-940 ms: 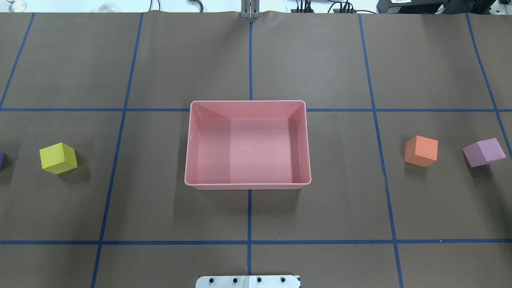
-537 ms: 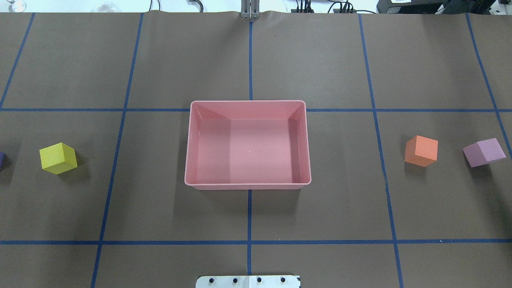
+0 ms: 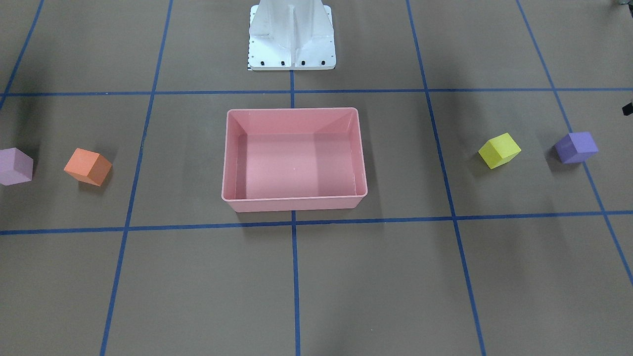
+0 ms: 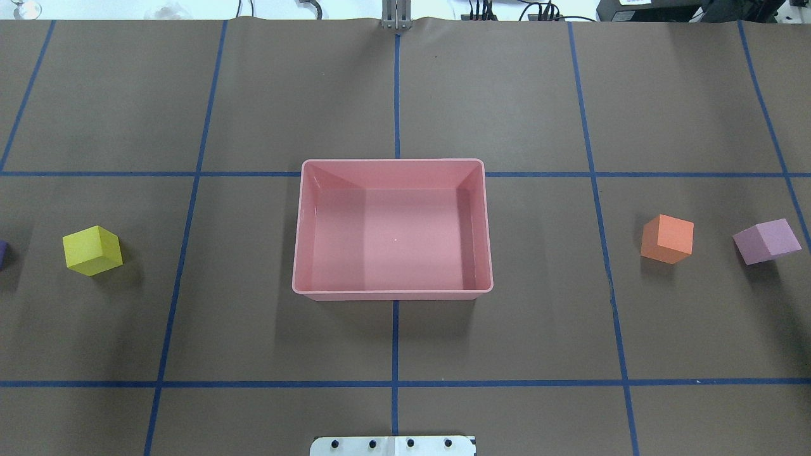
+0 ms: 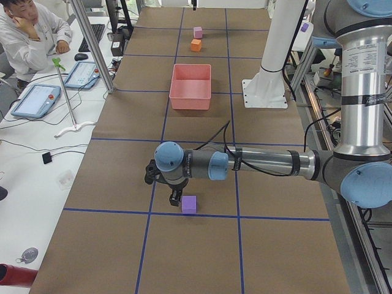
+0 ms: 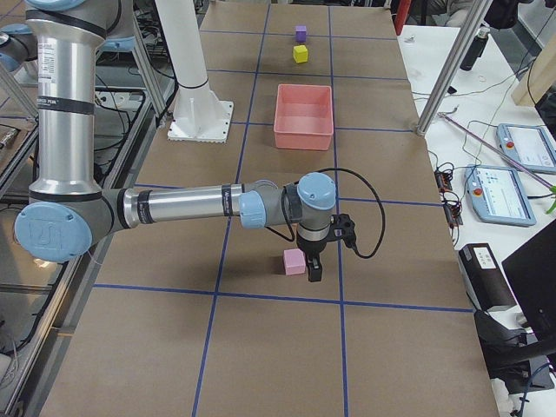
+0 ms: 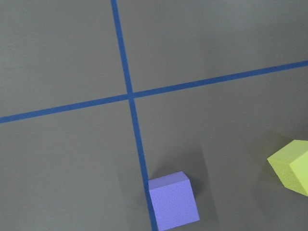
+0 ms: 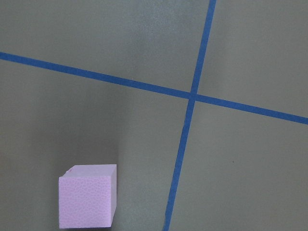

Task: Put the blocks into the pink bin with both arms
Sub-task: 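Lower the left gripper onto the purple cube and close on it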

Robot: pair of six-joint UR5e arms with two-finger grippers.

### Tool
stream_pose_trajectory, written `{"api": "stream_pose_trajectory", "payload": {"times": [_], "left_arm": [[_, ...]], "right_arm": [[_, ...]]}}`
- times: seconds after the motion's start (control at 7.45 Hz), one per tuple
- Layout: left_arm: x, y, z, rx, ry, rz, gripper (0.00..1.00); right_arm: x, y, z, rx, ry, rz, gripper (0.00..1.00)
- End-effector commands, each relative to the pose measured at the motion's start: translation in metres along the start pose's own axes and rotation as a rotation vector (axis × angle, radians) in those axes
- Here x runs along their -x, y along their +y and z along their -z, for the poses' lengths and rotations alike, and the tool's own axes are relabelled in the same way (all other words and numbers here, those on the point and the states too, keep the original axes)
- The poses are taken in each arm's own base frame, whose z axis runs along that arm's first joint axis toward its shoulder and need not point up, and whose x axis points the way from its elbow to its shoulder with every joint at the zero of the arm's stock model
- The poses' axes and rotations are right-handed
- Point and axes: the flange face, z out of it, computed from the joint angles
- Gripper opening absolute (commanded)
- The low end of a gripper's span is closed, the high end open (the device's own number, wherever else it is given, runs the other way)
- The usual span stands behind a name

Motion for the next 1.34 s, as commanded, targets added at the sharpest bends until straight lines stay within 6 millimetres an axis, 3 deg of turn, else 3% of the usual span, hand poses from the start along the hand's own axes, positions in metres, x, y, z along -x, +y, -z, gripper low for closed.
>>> {"api": "stream_pose_trajectory", "payload": {"times": [0.0, 0.13, 0.4, 0.67, 1.21], "left_arm": [[-0.005, -0.002, -0.029, 0.055, -0.025, 0.092, 1.00], [-0.007, -0.005, -0.041, 0.038, -0.038, 0.108, 1.00], [0.014, -0.001, -0.087, -0.019, -0.036, 0.117, 1.00], [0.005, 0.006, -0.121, -0.046, -0.064, 0.139, 1.00], [0.008, 0.020, -0.141, -0.011, -0.100, 0.143, 1.00]], "right_arm": [[0.000, 0.000, -0.001, 0.002, 0.000, 0.000, 1.00], [0.000, 0.000, -0.001, 0.002, 0.000, 0.000, 1.00], [0.000, 0.000, -0.001, 0.002, 0.000, 0.000, 1.00], [0.000, 0.000, -0.001, 0.002, 0.000, 0.000, 1.00], [0.000, 0.000, -0.001, 0.003, 0.000, -0.001, 1.00]]}}
